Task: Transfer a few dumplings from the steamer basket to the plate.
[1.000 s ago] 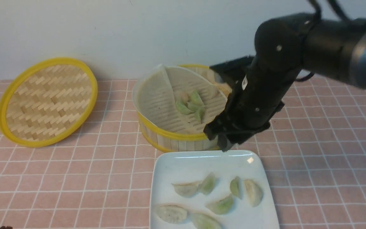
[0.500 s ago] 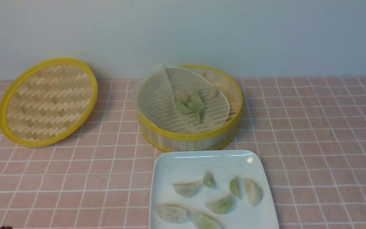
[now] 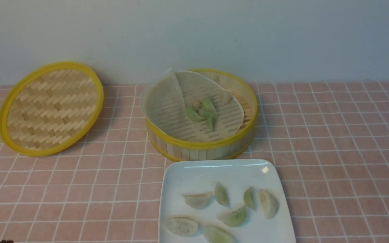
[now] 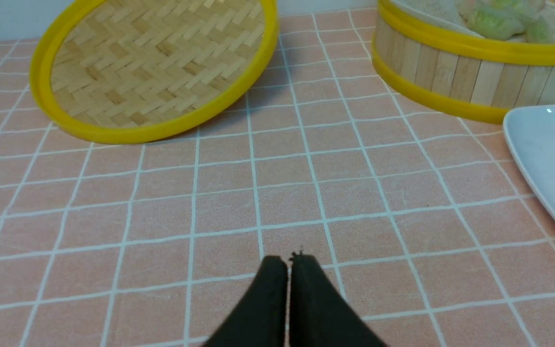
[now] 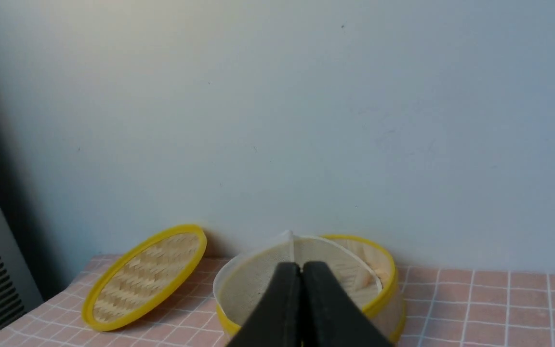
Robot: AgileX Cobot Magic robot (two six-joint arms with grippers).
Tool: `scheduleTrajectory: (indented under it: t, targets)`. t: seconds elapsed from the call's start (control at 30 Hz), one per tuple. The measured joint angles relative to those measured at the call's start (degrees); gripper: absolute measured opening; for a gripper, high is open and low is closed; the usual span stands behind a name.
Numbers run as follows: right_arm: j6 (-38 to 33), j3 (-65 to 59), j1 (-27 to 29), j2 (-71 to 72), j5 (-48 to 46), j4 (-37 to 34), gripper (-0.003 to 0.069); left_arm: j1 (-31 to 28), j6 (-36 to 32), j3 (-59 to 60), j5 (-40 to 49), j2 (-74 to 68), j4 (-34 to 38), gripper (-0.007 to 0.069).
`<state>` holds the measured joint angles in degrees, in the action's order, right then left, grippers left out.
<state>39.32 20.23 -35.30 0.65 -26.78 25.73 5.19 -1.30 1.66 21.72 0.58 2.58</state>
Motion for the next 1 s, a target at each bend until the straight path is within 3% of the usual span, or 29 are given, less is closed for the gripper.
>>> scheduleTrajectory:
  t: [0.53, 0.6, 0.77, 0.9, 1.0]
  targets:
    - [-0.7, -1.9, 0.0, 0.1, 4.0, -0.8, -0.0015, 0.0, 0.0, 0.0, 0.0, 0.0, 0.0, -0.0006]
    - [-5.3, -1.9, 0.0, 0.1, 6.0, -4.6, -0.0015, 0.0, 0.0, 0.0, 0.0, 0.0, 0.0, -0.0006]
    - [-29.0, -1.9, 0.0, 0.1, 10.0, -23.1, -0.0013, 0.0, 0.0, 0.0, 0.0, 0.0, 0.0, -0.0006]
    - [-37.1, -1.9, 0.0, 0.1, 11.1, -29.7, -0.0013, 0.0, 0.0, 0.0, 0.0, 0.0, 0.0, -0.0006]
    - [-39.3, -1.9, 0.0, 0.1, 10.9, -30.6, -0.0012, 0.0, 0.0, 0.0, 0.0, 0.0, 0.0, -0.0006]
